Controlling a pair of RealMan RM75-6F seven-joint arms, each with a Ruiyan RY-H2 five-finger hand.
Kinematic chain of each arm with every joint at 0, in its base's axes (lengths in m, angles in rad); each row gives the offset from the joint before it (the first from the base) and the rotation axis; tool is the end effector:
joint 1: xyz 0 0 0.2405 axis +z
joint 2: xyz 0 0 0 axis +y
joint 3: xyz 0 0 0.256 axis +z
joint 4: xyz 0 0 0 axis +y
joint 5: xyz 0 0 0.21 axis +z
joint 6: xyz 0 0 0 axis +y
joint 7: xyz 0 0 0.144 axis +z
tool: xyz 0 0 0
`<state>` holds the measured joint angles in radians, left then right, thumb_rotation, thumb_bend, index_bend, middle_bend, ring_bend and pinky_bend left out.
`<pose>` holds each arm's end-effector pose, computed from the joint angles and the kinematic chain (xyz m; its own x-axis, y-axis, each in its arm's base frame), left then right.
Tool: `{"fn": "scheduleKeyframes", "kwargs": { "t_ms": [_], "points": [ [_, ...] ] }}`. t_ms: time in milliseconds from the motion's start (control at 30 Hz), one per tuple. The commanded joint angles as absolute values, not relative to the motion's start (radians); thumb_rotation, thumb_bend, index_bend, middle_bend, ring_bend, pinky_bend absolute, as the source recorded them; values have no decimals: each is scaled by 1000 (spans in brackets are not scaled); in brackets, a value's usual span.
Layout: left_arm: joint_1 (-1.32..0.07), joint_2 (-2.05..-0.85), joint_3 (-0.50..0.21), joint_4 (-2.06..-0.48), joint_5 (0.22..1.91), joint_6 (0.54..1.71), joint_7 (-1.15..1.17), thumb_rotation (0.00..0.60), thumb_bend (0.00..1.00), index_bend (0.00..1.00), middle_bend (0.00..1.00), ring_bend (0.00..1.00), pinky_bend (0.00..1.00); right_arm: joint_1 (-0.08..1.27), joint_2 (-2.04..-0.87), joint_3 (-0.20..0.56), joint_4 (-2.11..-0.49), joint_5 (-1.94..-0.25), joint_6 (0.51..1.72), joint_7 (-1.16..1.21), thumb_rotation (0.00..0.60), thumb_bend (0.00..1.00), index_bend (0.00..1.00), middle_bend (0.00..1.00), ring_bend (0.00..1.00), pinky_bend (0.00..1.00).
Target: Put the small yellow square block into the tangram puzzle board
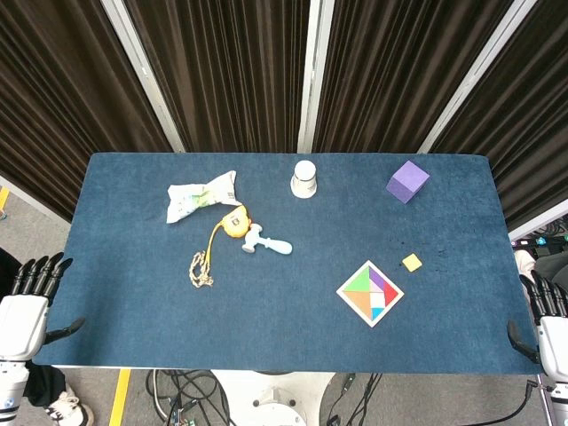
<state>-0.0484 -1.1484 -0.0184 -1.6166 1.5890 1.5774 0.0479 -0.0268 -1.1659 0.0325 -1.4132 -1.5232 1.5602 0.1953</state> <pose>-0.2993 0.1625 0.1525 0.4099 -0.0457 0.9110 0.9090 -0.0619 -0.4121 -0.3559 -0.1410 0.1705 0.3593 0.0217 0.9330 -0.9313 0.0725 0.3569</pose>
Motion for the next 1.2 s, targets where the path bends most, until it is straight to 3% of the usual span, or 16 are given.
{"fn": "scheduleKeyframes", "kwargs": {
  "t_ms": [33,633,1200],
  "points": [
    [-49,-1152,-18,-1614,1589,1575,47,600,0,89,40,0,51,-27,-1166,34,-1412,-1523,1561,198,600,381,0,0,0,0],
    [-43,-1147,-13,-1624,1591,1579,61,600,0,89,40,0,51,-12,-1163,36,-1389,-1503,1506,208,600,378,0,0,0,0],
    [-53,-1151,-12,-1629,1601,1568,75,600,0,90,40,0,51,149,-1159,62,-1397,-1489,1279,77,600,375,0,0,0,0]
  ]
}}
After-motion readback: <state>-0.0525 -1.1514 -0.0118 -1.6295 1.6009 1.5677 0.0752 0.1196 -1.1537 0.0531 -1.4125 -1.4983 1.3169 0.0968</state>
